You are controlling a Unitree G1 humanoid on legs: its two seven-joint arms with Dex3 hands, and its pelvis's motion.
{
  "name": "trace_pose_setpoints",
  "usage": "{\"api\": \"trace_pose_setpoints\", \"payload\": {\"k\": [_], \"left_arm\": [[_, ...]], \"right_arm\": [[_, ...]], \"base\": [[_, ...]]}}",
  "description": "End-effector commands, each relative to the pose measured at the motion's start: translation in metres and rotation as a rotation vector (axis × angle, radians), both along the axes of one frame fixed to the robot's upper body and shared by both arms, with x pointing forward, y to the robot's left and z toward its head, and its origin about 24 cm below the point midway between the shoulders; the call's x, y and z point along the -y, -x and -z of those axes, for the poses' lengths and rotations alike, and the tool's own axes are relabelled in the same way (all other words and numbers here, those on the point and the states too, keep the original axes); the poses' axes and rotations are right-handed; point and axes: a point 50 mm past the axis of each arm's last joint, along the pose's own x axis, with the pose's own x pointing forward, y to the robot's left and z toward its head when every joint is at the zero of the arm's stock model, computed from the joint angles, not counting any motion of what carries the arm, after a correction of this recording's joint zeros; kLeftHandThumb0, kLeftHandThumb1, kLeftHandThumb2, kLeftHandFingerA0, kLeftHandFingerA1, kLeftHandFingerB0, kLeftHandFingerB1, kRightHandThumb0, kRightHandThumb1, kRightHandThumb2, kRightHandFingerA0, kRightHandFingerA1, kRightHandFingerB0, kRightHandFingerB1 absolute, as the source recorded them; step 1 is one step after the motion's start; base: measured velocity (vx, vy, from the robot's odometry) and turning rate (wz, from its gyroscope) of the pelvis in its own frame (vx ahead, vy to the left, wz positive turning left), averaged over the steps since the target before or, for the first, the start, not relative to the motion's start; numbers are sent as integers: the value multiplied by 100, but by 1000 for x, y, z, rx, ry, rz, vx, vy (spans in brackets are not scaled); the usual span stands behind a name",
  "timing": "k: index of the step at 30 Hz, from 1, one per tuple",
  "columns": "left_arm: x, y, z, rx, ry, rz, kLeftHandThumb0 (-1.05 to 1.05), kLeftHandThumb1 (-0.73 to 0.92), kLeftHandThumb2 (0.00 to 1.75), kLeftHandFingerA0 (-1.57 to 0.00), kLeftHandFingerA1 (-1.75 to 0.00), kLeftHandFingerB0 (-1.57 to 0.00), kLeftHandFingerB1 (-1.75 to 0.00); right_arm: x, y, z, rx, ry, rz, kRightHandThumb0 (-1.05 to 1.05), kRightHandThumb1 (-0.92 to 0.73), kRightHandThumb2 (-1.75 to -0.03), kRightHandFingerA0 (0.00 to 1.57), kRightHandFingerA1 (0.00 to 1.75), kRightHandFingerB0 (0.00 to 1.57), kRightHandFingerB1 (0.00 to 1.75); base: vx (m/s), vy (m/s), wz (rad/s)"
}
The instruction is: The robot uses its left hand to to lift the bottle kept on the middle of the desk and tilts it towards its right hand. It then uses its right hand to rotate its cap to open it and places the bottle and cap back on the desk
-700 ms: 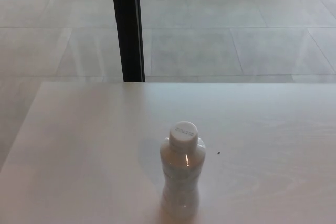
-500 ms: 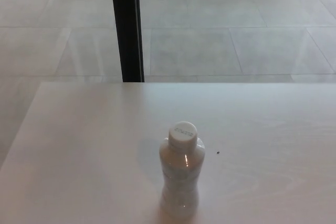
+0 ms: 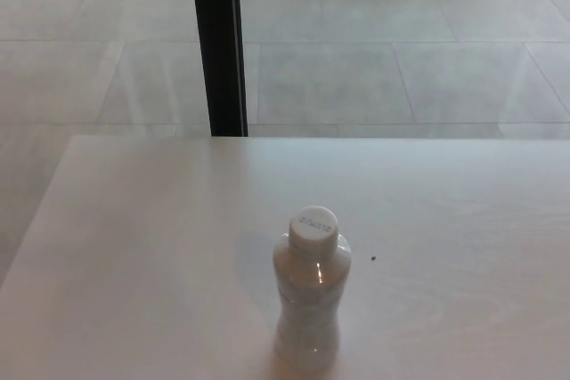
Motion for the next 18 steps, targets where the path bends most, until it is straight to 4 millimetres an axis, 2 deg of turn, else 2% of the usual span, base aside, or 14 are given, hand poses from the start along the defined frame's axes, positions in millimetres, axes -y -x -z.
{"api": "trace_pose_setpoints", "payload": {"k": [1,2,5,7,8,9,10,11,13,14,15,16,17,18], "left_arm": [[2,-85,-78,276,-15,241,-105,47,87,-19,-113,-38,-110],[10,-98,-88,314,-22,289,-97,38,92,0,-97,-17,-93],[26,-119,-103,426,-57,422,-89,40,91,-13,-83,-18,-81],[41,-134,-111,469,-45,495,-85,38,91,0,-81,-15,-77],[56,-142,-113,488,-45,529,-51,0,80,-13,-70,-7,-62],[63,-145,-115,497,-52,550,-51,0,80,-13,-70,-7,-62],[68,-147,-116,504,-45,552,-98,48,93,0,-63,-1,-55],[79,-151,-119,520,-31,569,-105,61,64,0,-42,0,-47],[96,-157,-124,538,-16,588,-105,63,68,0,-15,0,-32],[118,-166,-132,548,-17,631,-104,56,104,0,-23,0,0],[128,-168,-134,543,-13,665,-104,57,105,0,-22,0,-1],[137,-169,-135,576,-2,681,-105,73,63,0,0,0,0],[138,-169,-135,580,0,680,-105,73,63,0,0,0,0],[141,-169,-135,586,4,694,-105,75,63,0,0,0,0]], "right_arm": [[-30,-54,-83,315,-80,-225,-105,-65,-112,0,32,1,44],[-42,-60,-92,338,-64,-280,-105,-66,-112,0,38,1,47],[-64,-73,-105,374,-12,-386,-105,-68,-114,1,47,2,49],[-82,-83,-114,391,12,-441,-105,-68,-114,1,48,1,52],[-94,-88,-120,398,56,-483,-99,-69,-116,3,23,1,35],[-100,-90,-122,403,75,-488,-99,-69,-116,3,23,1,35],[-104,-91,-123,400,86,-493,-97,-71,-118,4,18,0,30],[-114,-94,-124,404,102,-520,-104,-76,-120,0,6,0,16],[-128,-98,-124,416,132,-583,-97,-73,-120,0,16,0,13],[-148,-104,-122,440,136,-658,-99,-75,-120,0,12,0,10],[-157,-107,-120,431,140,-690,-104,-79,-122,0,7,0,8],[-165,-109,-118,432,157,-718,-102,-80,-123,0,8,0,11],[-166,-109,-118,433,158,-722,-102,-80,-123,0,8,0,11],[-170,-110,-117,430,159,-734,-96,-92,-74,0,23,0,18]], "base": [[0,0,0],[0,0,0],[0,0,0],[0,0,0],[0,0,0],[0,0,0],[0,0,0],[0,0,0],[0,0,0],[0,0,0],[0,0,0],[0,0,0],[0,0,0],[0,0,0]]}}
